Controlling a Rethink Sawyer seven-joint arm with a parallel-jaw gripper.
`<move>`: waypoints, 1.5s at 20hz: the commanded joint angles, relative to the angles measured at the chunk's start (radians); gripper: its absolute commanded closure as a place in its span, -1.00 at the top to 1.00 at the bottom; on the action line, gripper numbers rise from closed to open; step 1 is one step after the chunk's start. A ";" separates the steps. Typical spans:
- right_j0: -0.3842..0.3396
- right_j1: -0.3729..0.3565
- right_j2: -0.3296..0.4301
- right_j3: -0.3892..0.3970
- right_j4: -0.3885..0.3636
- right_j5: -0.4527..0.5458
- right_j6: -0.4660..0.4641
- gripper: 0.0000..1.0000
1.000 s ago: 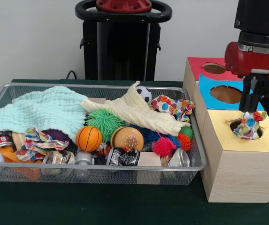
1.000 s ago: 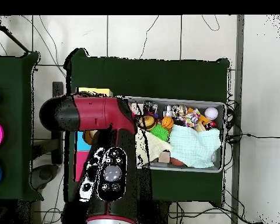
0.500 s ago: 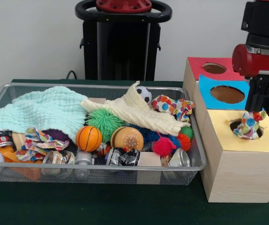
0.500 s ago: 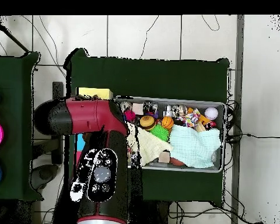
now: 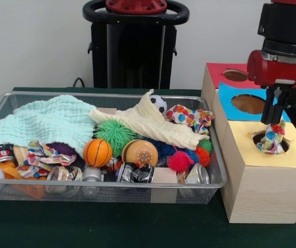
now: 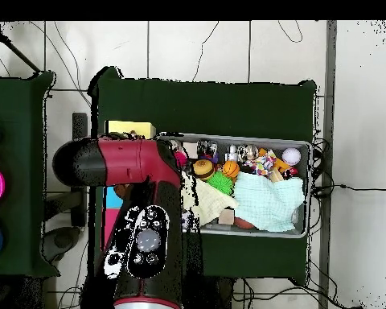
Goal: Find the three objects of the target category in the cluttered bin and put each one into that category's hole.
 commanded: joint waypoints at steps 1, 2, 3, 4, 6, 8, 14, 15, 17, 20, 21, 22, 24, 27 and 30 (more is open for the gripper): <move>-0.051 0.034 0.054 0.110 0.006 -0.066 0.172 -1.00; -0.052 0.035 0.056 0.110 0.007 -0.067 0.172 -1.00; -0.051 0.036 0.056 0.108 0.008 -0.066 0.172 -1.00; -0.049 0.037 0.055 0.106 0.009 -0.064 0.174 -1.00; -0.045 0.039 0.053 0.103 0.011 -0.060 0.179 -1.00; -0.038 0.043 0.047 0.100 0.012 -0.063 0.191 -1.00; -0.030 0.054 0.043 0.087 0.015 -0.064 0.201 -1.00; -0.029 0.054 0.045 0.090 0.016 -0.064 0.201 -1.00; -0.025 0.054 0.042 0.093 0.017 -0.066 0.208 -1.00; -0.015 0.057 0.036 0.094 0.018 -0.074 0.221 -1.00; -0.015 0.058 0.037 0.095 0.018 -0.076 0.221 -1.00; -0.014 0.059 0.037 0.097 0.018 -0.081 0.223 -1.00; -0.015 0.061 0.038 0.102 0.021 -0.089 0.226 -1.00; -0.023 0.059 0.050 0.125 0.022 -0.126 0.226 -1.00; -0.034 0.055 0.061 0.129 0.021 -0.145 0.212 -1.00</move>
